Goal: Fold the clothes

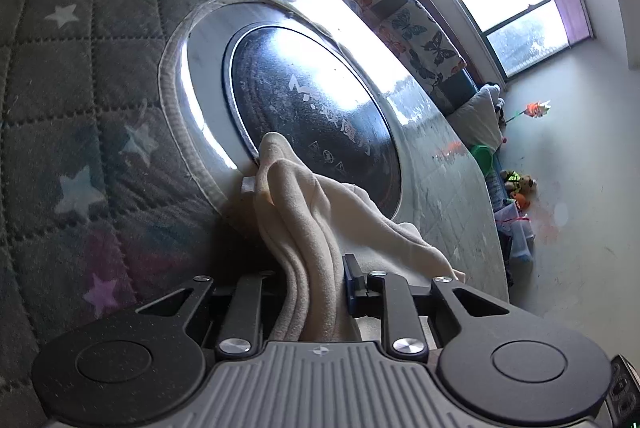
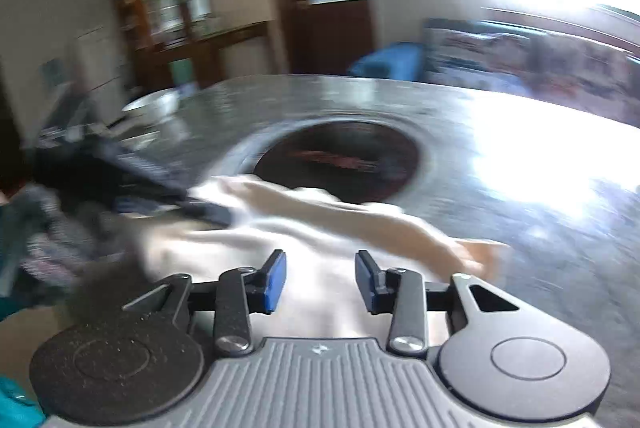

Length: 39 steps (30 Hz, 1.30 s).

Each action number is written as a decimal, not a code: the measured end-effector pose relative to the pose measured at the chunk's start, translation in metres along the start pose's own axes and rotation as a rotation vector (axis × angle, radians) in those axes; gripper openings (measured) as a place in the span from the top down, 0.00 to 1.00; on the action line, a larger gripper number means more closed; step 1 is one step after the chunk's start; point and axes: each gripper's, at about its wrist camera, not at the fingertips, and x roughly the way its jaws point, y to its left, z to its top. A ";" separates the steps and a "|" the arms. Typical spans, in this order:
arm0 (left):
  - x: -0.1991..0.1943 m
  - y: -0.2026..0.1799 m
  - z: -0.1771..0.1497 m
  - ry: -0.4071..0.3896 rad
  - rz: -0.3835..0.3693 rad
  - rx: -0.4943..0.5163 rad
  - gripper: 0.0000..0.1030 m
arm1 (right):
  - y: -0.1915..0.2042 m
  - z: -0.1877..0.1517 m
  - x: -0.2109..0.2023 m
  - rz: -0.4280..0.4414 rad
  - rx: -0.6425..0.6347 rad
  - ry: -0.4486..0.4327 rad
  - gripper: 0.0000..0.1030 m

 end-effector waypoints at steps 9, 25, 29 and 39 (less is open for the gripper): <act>0.000 -0.010 -0.004 -0.010 0.009 0.058 0.64 | -0.068 -0.017 0.015 -0.136 0.180 -0.001 0.56; 0.003 -0.028 -0.008 -0.028 0.102 0.165 0.75 | -0.083 -0.021 0.034 -0.079 0.272 -0.021 0.89; 0.001 -0.034 -0.010 -0.041 0.131 0.201 0.79 | -0.081 -0.019 0.026 -0.074 0.271 -0.045 0.90; -0.007 -0.067 -0.015 -0.093 0.138 0.331 0.82 | -0.068 -0.005 -0.004 -0.071 0.230 -0.121 0.90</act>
